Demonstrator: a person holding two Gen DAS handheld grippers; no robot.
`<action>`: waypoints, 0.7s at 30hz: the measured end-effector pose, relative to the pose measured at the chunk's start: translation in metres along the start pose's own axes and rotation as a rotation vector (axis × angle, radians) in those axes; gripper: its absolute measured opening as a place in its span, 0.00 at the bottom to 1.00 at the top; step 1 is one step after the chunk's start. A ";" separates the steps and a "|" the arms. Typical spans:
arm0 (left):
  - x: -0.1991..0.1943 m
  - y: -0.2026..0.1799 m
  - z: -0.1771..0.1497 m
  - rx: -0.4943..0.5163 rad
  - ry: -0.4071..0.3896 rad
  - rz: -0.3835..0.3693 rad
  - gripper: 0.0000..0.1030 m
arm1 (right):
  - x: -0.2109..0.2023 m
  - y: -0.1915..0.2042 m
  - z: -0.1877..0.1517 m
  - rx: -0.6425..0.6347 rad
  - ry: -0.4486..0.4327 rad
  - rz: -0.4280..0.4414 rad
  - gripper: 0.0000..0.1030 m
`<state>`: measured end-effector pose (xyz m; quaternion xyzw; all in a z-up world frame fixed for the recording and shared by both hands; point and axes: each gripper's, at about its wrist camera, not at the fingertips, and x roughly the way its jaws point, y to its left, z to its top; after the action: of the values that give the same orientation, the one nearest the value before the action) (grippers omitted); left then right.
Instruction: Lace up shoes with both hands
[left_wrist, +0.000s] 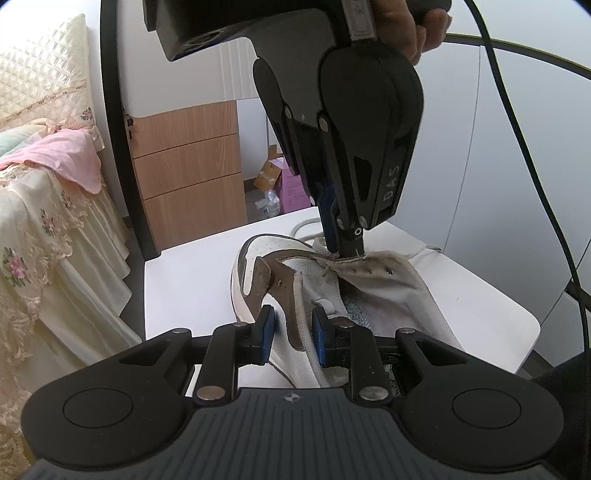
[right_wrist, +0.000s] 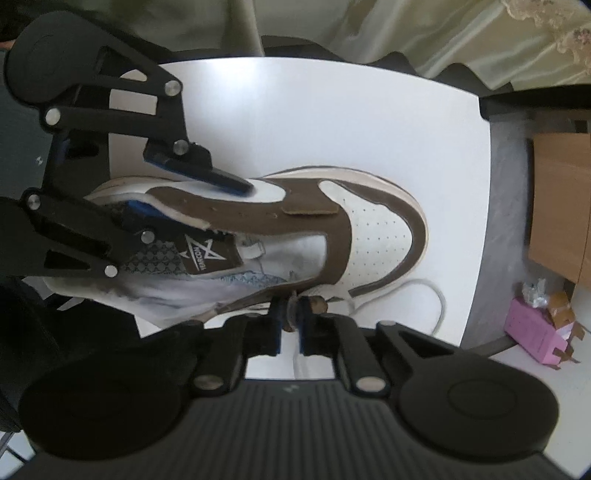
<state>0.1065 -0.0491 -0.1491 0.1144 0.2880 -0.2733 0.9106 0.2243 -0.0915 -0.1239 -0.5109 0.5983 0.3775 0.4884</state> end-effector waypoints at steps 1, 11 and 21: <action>0.000 0.000 0.000 -0.003 0.002 -0.002 0.25 | 0.000 0.000 0.000 0.011 -0.007 -0.008 0.03; 0.000 0.002 0.003 -0.011 0.010 -0.007 0.25 | -0.011 -0.006 0.006 0.051 -0.005 0.003 0.05; -0.020 -0.009 -0.003 0.002 0.010 0.011 0.19 | 0.003 0.011 0.052 -0.060 0.129 0.056 0.31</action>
<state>0.0861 -0.0467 -0.1402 0.1185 0.2917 -0.2680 0.9105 0.2238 -0.0412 -0.1400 -0.5317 0.6310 0.3752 0.4224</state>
